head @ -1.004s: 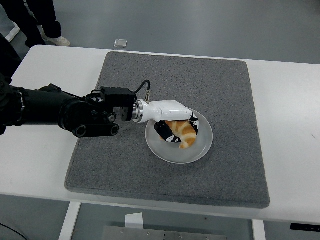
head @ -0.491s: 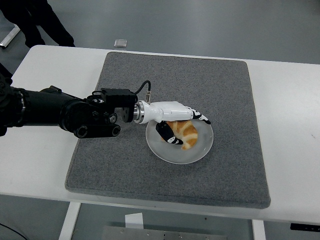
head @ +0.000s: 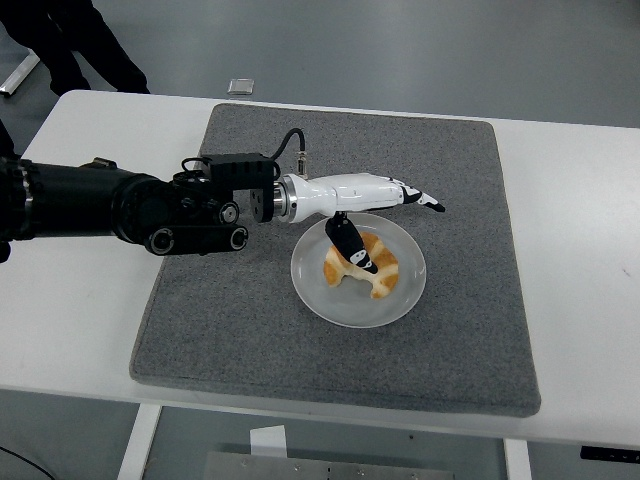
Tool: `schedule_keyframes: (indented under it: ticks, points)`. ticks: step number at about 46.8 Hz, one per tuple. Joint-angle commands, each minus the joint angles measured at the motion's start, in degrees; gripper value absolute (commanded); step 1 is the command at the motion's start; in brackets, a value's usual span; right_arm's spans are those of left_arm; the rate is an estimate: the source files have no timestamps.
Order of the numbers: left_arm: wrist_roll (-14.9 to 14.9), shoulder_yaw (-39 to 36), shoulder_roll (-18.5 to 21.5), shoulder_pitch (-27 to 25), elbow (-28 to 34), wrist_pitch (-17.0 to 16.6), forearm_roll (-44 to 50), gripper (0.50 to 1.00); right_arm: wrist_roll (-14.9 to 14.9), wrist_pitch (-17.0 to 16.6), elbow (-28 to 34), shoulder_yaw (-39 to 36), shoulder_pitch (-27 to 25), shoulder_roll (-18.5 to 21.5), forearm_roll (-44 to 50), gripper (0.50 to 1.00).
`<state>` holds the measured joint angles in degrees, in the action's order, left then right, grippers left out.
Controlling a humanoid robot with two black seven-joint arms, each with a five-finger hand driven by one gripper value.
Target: Place the bread on the plate
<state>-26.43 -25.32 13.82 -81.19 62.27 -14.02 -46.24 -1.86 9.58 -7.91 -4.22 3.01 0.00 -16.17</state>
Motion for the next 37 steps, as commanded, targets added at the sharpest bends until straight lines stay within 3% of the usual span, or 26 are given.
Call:
schedule_keyframes:
  ticks: [1, 12, 25, 37]
  points:
    - [0.1, 2.2, 1.0, 0.0, 0.1, 0.5, 1.2, 0.999, 0.0, 0.0, 0.0, 0.0, 0.1, 0.0, 0.0, 0.952]
    - [0.1, 11.5, 4.9, 0.9, 0.0, 5.8, 7.2, 1.000, 0.0, 0.0, 0.0, 0.0, 0.1, 0.0, 0.0, 0.952]
    - [0.1, 25.6, 7.9, 8.6, -1.4, 6.0, 15.6, 1.000, 0.0, 0.0, 0.0, 0.0, 0.0, 0.0, 0.0, 0.952]
    - [0.9, 39.2, 7.8, 16.8, -4.3, 6.6, 19.3, 1.000, 0.0, 0.0, 0.0, 0.0, 0.1, 0.0, 0.0, 0.952]
